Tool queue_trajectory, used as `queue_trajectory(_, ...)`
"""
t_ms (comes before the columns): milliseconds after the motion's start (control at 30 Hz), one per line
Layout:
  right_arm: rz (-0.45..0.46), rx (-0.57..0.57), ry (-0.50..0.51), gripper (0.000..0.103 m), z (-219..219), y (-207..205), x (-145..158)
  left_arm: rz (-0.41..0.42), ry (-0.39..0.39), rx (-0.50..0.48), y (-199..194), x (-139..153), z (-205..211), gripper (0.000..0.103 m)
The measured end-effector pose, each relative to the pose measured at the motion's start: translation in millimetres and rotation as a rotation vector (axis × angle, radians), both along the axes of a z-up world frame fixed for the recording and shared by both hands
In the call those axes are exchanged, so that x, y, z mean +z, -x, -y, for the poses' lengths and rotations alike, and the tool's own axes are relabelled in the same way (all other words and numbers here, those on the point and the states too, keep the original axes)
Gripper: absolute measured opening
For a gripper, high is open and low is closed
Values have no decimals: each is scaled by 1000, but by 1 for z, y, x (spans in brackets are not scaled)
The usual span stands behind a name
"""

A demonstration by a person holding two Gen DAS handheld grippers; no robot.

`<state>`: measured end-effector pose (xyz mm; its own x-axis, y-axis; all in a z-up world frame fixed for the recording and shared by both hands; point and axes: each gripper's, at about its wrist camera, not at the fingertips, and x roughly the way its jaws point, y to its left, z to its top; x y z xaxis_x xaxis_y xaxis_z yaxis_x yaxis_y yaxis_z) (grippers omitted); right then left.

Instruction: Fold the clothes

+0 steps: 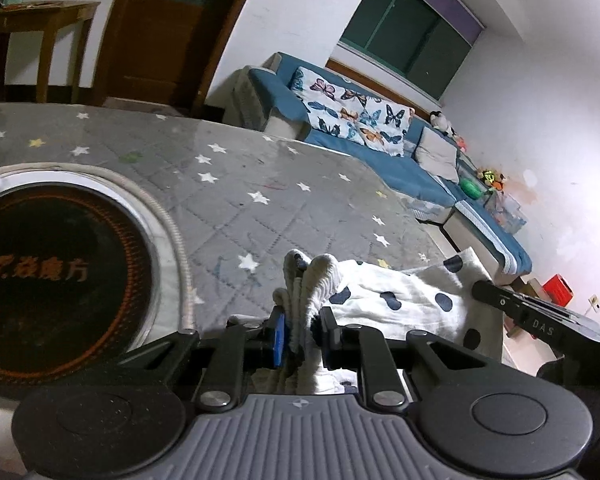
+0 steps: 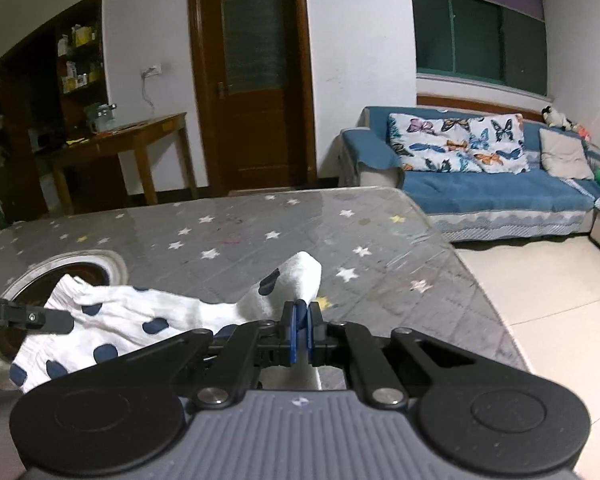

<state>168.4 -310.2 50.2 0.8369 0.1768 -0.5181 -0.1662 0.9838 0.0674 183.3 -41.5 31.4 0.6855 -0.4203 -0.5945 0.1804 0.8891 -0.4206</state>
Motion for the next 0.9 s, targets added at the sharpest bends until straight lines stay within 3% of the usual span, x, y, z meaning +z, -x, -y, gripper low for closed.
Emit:
queue_trajectory(367,8,-70,77,4,17,-32,-2,-39,4,-28,-35,-9,29,19)
queue_trajectory(600,-49,-102,92,5,21,-51,-21,-54,-29,-35,-47,-18,40,20)
queue_trajectory(900,-90,-122,91,13,22,-57,-35,-61,-61,-31,-49,-23,41,31)
